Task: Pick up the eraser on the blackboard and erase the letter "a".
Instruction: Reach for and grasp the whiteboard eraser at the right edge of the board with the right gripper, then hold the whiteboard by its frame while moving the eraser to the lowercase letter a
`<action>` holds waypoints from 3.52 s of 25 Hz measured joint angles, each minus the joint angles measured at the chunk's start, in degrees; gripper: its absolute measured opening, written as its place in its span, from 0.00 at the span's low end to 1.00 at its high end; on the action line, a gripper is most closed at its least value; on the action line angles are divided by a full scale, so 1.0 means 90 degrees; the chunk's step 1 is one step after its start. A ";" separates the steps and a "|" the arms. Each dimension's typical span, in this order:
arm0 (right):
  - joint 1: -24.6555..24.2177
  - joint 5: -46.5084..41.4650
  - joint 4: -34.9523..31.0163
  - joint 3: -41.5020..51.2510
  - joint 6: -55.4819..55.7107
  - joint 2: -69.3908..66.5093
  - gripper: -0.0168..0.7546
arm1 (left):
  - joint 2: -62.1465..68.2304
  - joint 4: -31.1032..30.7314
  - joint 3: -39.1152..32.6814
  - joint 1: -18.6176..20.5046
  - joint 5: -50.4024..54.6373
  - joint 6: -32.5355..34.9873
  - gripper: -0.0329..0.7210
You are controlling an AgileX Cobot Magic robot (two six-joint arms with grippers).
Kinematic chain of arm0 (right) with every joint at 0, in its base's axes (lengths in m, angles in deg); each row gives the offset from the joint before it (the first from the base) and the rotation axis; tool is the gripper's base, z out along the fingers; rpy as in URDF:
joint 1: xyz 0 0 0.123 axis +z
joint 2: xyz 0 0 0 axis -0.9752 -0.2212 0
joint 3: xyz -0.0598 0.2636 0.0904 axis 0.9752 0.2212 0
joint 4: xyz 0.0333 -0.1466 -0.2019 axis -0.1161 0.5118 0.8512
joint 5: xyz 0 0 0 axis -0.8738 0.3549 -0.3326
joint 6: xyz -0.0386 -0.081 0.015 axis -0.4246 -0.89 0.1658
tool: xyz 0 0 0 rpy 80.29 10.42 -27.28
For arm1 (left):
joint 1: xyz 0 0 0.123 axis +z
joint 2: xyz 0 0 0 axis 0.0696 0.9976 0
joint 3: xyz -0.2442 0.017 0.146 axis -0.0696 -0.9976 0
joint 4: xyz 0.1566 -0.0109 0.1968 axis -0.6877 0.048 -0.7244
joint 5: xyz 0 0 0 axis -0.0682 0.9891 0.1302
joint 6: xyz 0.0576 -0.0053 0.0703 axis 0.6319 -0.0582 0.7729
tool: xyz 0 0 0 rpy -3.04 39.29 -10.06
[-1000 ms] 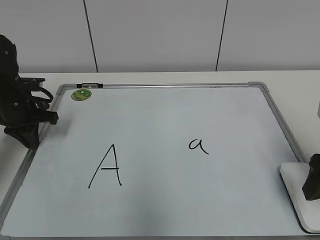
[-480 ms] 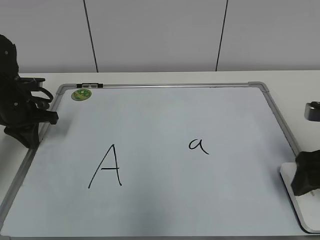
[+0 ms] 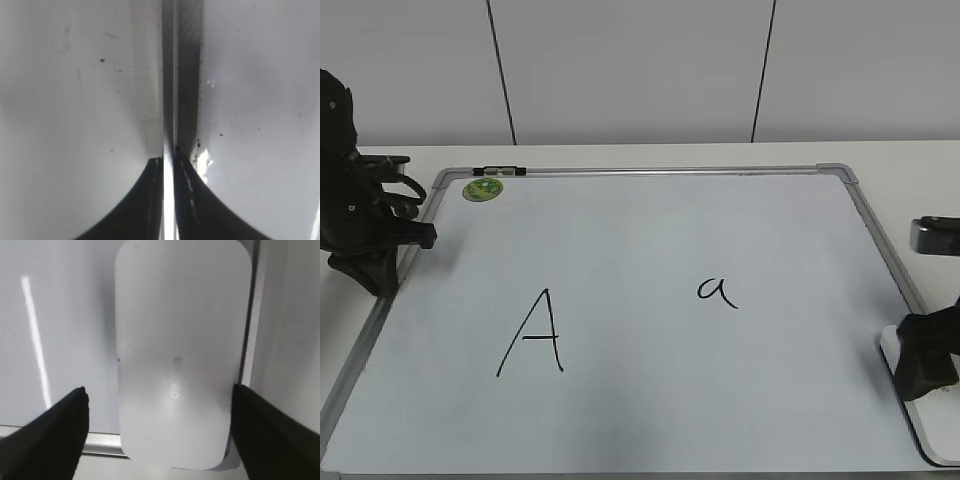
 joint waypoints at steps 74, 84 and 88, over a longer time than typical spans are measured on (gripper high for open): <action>0.1339 -0.2412 0.0315 -0.4772 0.0884 -0.2901 0.70 | 0.0000 0.0096 0.0000 0.0014 0.0014 0.0000 0.10; 0.1517 -0.2666 0.0226 -0.6257 0.0881 -0.4378 0.70 | 0.0000 0.0109 0.0000 0.0014 0.0014 0.0000 0.10; 0.1560 -0.2848 0.0174 -0.6414 0.0881 -0.4520 0.70 | 0.0011 0.0109 0.0000 0.0025 0.0014 0.0023 0.10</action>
